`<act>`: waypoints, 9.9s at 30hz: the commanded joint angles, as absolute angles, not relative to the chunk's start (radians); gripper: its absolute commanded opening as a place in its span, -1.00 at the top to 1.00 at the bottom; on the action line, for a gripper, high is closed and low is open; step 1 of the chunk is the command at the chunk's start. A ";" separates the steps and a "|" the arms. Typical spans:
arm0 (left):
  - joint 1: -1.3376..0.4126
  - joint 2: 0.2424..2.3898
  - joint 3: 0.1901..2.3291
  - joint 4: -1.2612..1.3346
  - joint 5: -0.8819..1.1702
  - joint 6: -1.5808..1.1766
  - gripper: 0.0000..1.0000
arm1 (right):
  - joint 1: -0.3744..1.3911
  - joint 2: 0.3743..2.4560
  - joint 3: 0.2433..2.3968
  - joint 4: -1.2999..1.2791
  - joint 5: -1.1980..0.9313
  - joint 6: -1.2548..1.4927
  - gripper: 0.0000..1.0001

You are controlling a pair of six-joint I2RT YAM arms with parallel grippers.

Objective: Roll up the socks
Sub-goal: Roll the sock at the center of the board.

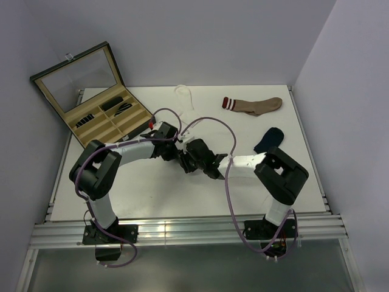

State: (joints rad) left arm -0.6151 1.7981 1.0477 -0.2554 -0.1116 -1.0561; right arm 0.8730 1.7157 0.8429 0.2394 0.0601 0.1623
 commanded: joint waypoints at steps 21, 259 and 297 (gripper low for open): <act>-0.620 1.738 0.996 -0.230 -0.095 -1.060 0.35 | 0.862 1.810 0.897 0.192 -0.035 0.198 1.00; -0.672 1.824 1.025 -0.126 -0.080 -0.968 0.87 | 0.853 1.630 0.784 0.219 0.138 0.121 -0.10; -0.658 1.623 0.857 0.057 -0.022 -1.019 -0.66 | 0.400 1.971 0.707 0.650 -0.894 0.805 1.00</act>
